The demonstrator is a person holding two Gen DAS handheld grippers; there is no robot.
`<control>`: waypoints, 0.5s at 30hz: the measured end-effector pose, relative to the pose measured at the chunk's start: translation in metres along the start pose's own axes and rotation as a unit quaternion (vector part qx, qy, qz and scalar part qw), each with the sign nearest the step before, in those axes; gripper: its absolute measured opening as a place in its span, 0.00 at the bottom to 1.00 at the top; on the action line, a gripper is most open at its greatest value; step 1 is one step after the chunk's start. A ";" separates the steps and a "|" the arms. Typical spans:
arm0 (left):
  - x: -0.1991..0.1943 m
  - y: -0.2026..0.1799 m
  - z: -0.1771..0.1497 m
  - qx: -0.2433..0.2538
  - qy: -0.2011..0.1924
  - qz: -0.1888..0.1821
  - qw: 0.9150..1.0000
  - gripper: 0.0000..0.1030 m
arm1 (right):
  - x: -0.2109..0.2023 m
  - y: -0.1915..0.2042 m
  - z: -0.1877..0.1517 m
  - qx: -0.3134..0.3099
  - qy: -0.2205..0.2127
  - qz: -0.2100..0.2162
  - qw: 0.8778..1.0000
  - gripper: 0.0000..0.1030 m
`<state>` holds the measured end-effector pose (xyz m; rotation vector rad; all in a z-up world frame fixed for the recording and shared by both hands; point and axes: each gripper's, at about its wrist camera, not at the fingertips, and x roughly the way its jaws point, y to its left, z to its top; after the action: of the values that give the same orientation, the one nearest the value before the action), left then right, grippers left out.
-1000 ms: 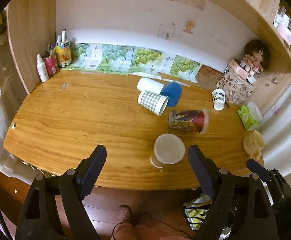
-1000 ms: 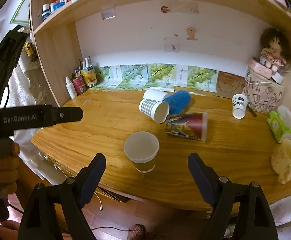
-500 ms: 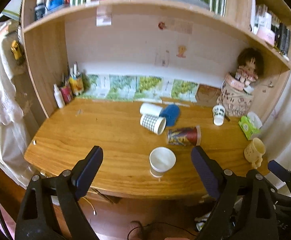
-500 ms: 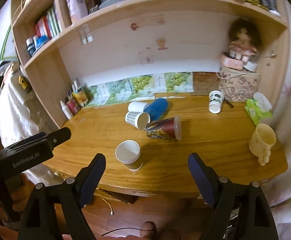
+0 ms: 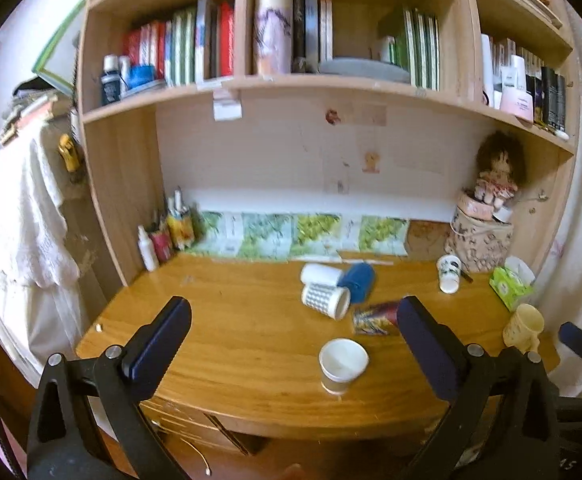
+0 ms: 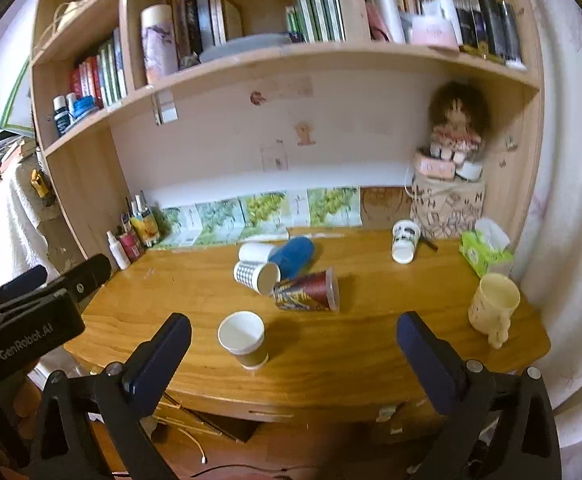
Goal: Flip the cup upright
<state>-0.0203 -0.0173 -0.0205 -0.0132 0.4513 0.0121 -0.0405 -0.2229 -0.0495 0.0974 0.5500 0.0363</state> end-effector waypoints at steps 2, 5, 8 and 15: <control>-0.002 0.002 0.000 0.000 -0.009 0.003 1.000 1.00 | -0.005 0.001 0.001 -0.002 -0.015 -0.001 1.000 1.00; -0.007 0.002 0.000 0.001 -0.024 0.002 1.000 1.00 | -0.009 0.003 0.001 -0.004 -0.029 -0.004 1.000 1.00; -0.012 0.002 0.000 0.004 -0.037 0.002 0.999 1.00 | -0.012 0.005 0.001 -0.006 -0.040 -0.005 0.999 1.00; -0.016 0.002 -0.001 0.006 -0.041 -0.005 0.999 1.00 | -0.021 0.007 -0.002 -0.005 -0.054 -0.005 0.998 1.00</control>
<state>-0.0353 -0.0150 -0.0145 -0.0030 0.3685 0.0002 -0.0592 -0.2173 -0.0397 0.0862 0.4415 0.0245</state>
